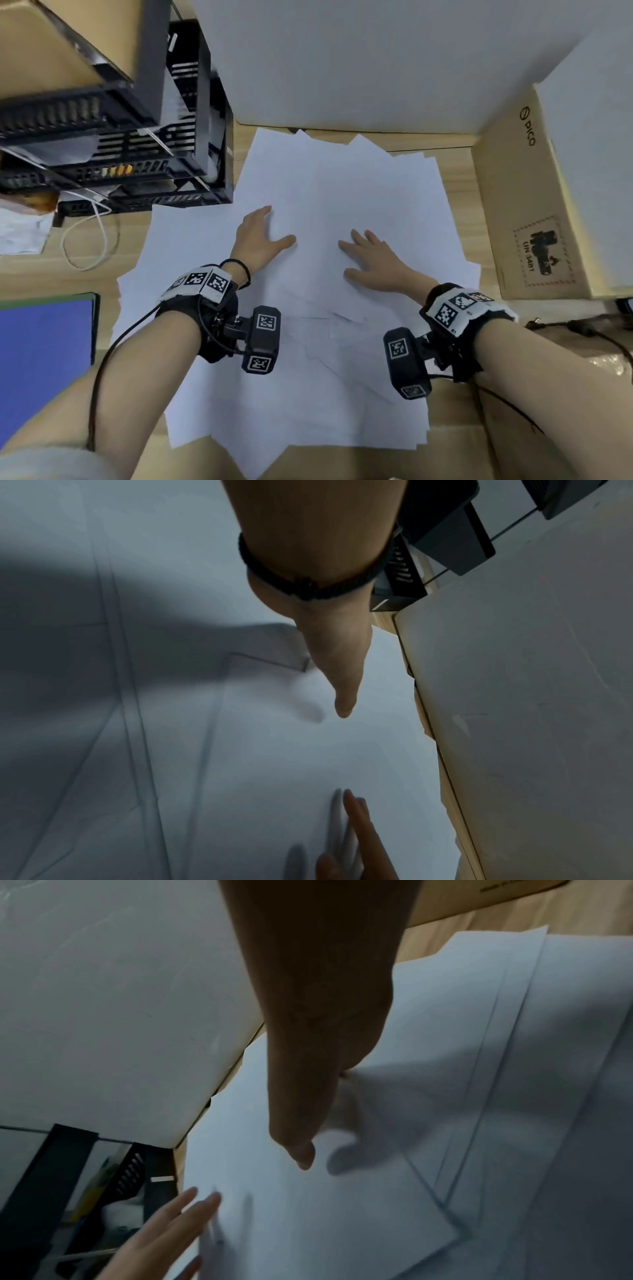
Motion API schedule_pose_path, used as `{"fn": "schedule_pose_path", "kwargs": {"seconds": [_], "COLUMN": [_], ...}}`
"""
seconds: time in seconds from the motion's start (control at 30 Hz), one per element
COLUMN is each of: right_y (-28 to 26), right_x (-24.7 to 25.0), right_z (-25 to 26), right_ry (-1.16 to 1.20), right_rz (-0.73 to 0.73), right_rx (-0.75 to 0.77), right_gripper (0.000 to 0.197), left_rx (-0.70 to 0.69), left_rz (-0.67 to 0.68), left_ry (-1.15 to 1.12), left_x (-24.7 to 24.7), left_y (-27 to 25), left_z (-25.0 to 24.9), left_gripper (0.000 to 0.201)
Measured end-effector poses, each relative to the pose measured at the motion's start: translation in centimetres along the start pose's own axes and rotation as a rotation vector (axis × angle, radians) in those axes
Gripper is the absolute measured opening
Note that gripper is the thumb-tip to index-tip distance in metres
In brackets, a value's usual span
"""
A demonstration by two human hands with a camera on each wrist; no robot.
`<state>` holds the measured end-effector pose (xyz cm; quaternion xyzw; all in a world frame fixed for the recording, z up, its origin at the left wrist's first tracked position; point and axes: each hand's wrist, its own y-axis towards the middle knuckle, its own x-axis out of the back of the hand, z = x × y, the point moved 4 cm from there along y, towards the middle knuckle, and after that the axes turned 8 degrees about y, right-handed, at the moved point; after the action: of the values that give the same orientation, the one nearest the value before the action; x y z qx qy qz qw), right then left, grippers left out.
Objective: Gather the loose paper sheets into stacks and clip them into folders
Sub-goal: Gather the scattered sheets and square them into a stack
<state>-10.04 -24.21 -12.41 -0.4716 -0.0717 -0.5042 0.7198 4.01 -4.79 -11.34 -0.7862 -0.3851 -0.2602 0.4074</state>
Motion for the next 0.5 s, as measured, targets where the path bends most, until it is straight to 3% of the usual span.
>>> {"fn": "schedule_pose_path", "kwargs": {"seconds": [0.13,0.17,0.23,0.3,0.4,0.5], "right_y": [-0.6,-0.7,-1.2,-2.3,-2.7,-2.4], "right_x": [-1.2,-0.8,0.6,1.8,1.4,1.4], "right_z": [1.5,1.4,0.2,-1.7,-3.7,-3.7], "right_ry": [0.260,0.345,0.488,0.720,0.949,1.141], "right_rz": [0.035,-0.053,-0.402,-0.686,-0.670,-0.642], "right_rx": [0.092,0.095,0.014,-0.227,-0.481,-0.497], "right_gripper": [0.058,0.055,0.053,0.057,0.070,0.076], "left_rx": [0.017,0.022,0.039,0.068,0.092,0.033], "left_rz": [0.027,0.023,-0.010,-0.017,0.050,0.103], "left_ry": [0.189,0.225,0.231,0.163,0.021,-0.031], "left_x": [-1.5,-1.7,-2.0,-2.2,-3.0,-3.5], "left_y": [-0.2,-0.3,-0.7,-1.2,-2.2,-3.2], "left_z": [0.1,0.1,0.0,0.1,-0.2,-0.4], "left_gripper": [0.089,0.087,0.077,0.071,0.054,0.017]}}
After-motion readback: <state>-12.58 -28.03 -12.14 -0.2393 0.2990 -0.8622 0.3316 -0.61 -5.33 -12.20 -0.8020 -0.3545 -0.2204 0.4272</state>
